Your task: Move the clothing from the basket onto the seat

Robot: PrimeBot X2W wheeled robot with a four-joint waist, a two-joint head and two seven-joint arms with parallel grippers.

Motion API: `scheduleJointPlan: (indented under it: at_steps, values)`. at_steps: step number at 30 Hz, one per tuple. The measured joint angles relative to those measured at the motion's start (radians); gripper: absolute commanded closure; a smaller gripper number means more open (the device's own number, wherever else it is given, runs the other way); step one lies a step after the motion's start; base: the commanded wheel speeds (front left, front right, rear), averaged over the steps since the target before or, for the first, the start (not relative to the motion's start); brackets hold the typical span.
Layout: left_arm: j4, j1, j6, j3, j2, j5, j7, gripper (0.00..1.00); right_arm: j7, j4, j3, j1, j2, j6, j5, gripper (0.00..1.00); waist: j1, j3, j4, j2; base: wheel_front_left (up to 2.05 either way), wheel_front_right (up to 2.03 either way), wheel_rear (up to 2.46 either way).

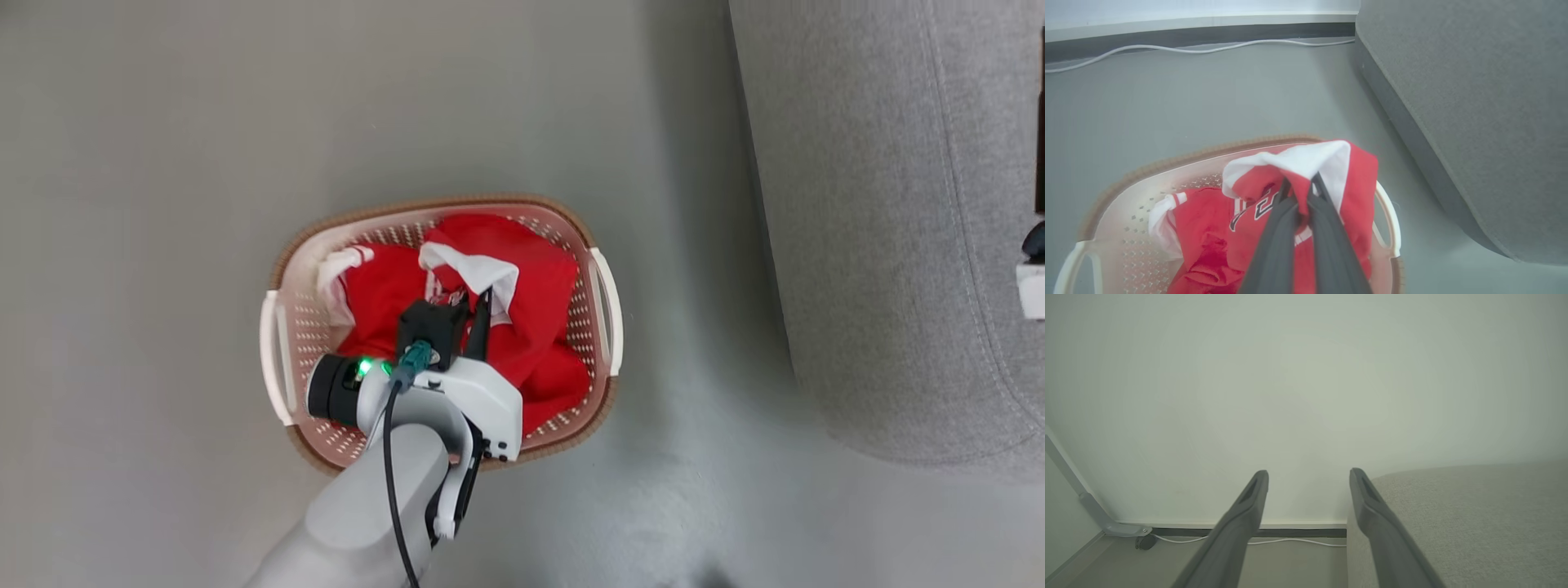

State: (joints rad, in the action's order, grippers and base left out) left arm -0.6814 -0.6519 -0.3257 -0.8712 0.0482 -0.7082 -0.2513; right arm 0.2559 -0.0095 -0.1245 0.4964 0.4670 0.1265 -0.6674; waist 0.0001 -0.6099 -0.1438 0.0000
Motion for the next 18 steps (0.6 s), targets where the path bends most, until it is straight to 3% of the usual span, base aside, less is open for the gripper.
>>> scheduleJointPlan:
  at_steps: [9,18]
  values:
    - [0.107,0.124,0.02,0.086,-0.001,0.107,0.0,1.0,0.0,0.055,0.003,-0.088,-0.015,0.0,0.03,0.0,0.0,0.138,0.058,0.0,0.0,0.0,0.0]
    - [0.205,0.221,0.067,0.184,-0.002,0.201,0.0,1.0,0.0,0.111,-0.006,-0.168,-0.053,0.0,0.073,0.0,-0.0001,0.266,0.1,0.0,0.0,0.0,0.0]
